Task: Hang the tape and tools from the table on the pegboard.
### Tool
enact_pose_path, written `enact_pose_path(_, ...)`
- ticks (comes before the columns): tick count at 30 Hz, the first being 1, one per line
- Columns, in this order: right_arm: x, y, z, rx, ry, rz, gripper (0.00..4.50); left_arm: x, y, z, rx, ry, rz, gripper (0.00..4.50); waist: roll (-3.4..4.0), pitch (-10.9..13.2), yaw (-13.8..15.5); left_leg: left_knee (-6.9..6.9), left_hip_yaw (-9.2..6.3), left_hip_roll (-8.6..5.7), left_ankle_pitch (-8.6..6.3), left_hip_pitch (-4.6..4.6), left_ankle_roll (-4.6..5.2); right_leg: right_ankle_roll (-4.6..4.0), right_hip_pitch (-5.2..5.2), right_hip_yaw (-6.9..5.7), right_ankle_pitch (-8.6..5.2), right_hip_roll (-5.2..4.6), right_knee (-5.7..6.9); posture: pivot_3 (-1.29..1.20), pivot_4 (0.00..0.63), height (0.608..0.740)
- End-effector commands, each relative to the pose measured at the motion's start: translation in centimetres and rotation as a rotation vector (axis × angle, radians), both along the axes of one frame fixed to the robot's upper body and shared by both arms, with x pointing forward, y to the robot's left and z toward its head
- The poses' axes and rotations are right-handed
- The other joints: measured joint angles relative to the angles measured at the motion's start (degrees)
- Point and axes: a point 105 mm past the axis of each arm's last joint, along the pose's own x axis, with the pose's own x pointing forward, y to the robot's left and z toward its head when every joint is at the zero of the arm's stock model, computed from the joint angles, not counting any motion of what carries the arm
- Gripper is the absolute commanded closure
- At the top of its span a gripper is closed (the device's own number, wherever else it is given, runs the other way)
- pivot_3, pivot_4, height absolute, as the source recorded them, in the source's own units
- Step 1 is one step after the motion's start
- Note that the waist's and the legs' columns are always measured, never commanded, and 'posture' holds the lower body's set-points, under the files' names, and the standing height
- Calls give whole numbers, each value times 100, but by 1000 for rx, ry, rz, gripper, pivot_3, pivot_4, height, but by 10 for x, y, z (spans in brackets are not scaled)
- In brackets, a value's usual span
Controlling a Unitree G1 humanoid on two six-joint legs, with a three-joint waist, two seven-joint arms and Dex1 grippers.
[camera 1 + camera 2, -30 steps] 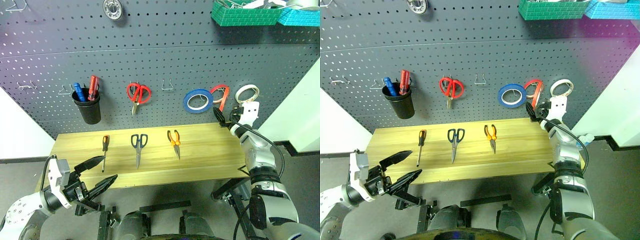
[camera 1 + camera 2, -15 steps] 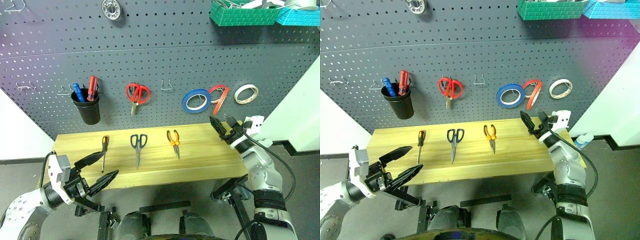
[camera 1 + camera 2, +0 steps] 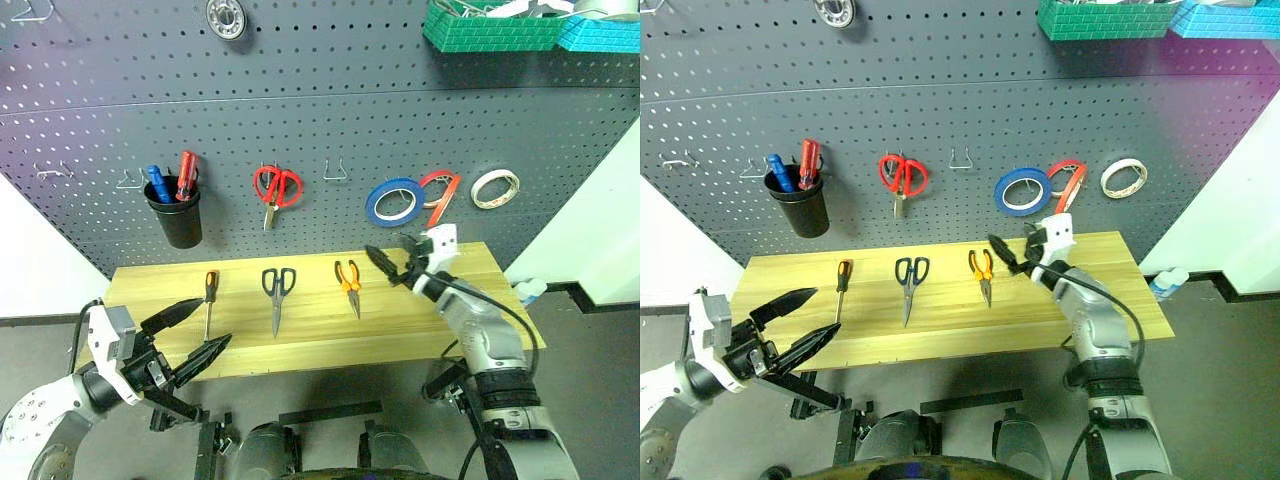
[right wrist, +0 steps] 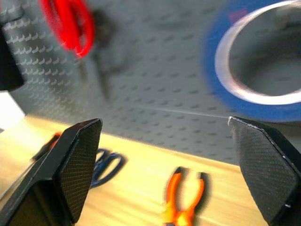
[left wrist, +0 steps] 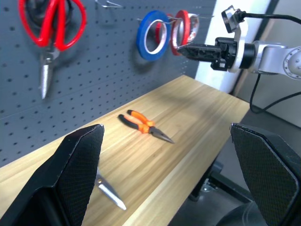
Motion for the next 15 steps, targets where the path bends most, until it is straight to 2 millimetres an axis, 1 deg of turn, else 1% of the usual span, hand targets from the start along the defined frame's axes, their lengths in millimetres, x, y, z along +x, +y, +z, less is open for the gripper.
enact_pose_path(1, 6, 11, -3, -111, 5, -50, 20, -4, -2, 12, 0, -41, 3, 0, 0, 11, 5, 0, 0, -1, -1, 0, 0, -1, -1, 0, 0, -3, 0, 156, 54, 740)
enact_pose_path(4, 5, 17, -12, -185, 28, -71, 20, -9, -4, 14, -2, -34, 11, 0, -13, 36, 20, 0, 0, -2, -5, 2, 0, -6, -8, 0, -3, -9, -7, 166, 71, 740)
enact_pose_path(7, 5, 18, -21, -206, 80, -81, 20, -14, -8, 17, -2, -30, 10, 0, -20, 85, 34, 0, -3, -2, -7, 2, 2, -8, -8, -1, -3, -12, -18, 177, 89, 740)
enact_pose_path(10, 7, 22, -25, -182, 121, -79, 20, -14, -13, 23, 4, -21, 6, 0, -29, 161, 52, -3, -5, -2, -8, 1, 3, -9, -7, -1, -3, -15, -26, 183, 102, 740)
enact_pose_path(12, 10, 19, -29, -200, 144, -107, 20, -15, -12, 25, 11, -19, 14, 0, -24, 199, 89, -6, -6, -2, -8, 1, 2, -10, -8, -1, -3, -16, -29, 189, 109, 740)
enact_pose_path(15, 12, 23, -34, -236, 162, -103, 20, -14, -9, 27, 23, -18, 33, 0, -9, 242, 123, -27, -5, -3, -8, 0, 2, -11, -10, 0, -2, -16, -51, 193, 118, 740)
